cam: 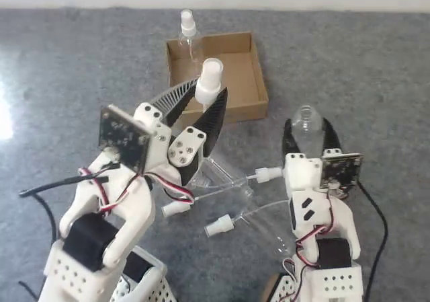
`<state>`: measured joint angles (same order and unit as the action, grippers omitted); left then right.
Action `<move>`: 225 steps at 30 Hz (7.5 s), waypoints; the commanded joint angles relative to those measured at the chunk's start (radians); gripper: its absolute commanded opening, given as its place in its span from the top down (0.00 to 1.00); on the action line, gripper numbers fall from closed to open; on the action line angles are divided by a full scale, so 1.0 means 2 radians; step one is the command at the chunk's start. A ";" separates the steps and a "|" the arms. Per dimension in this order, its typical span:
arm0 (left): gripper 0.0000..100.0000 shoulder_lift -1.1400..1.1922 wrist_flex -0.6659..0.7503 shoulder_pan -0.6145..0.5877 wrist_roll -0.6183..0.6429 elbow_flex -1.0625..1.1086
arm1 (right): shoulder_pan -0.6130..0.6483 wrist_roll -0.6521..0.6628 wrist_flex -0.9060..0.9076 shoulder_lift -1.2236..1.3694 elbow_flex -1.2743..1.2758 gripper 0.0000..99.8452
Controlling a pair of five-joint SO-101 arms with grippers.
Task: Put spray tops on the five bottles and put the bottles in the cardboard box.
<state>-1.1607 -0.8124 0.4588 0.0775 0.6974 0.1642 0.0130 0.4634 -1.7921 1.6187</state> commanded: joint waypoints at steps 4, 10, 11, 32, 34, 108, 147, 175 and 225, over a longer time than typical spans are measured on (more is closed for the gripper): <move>0.99 -0.074 0.051 -0.029 0.060 0.040 | 0.049 0.012 0.026 -0.012 -0.020 0.93; 0.99 -0.130 0.062 -0.058 0.097 0.067 | 0.109 0.012 0.034 -0.012 -0.019 0.93; 0.99 -0.137 0.062 -0.059 0.097 0.070 | 0.116 0.012 0.034 -0.011 -0.018 0.93; 0.99 -0.158 0.060 -0.133 0.181 0.094 | 0.273 0.013 0.029 -0.011 0.011 0.93; 0.99 -0.158 0.060 -0.137 0.187 0.095 | 0.287 0.031 0.029 -0.011 0.016 0.93; 0.99 -0.279 0.133 -0.012 0.114 0.279 | 0.311 0.066 -0.014 -0.012 0.032 0.93; 0.99 -0.278 0.127 0.034 0.074 0.310 | 0.244 0.064 -0.014 -0.013 -0.002 0.93; 0.97 -0.121 0.189 0.051 0.076 0.306 | 0.181 0.064 -0.015 -0.013 -0.018 0.93; 0.84 -0.117 0.096 -0.019 0.119 0.214 | 0.183 0.064 -0.014 -0.013 -0.008 0.93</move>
<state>-1.4078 -0.6851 0.4296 0.3046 1.1116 0.5340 0.1343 0.4496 -1.7921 1.6556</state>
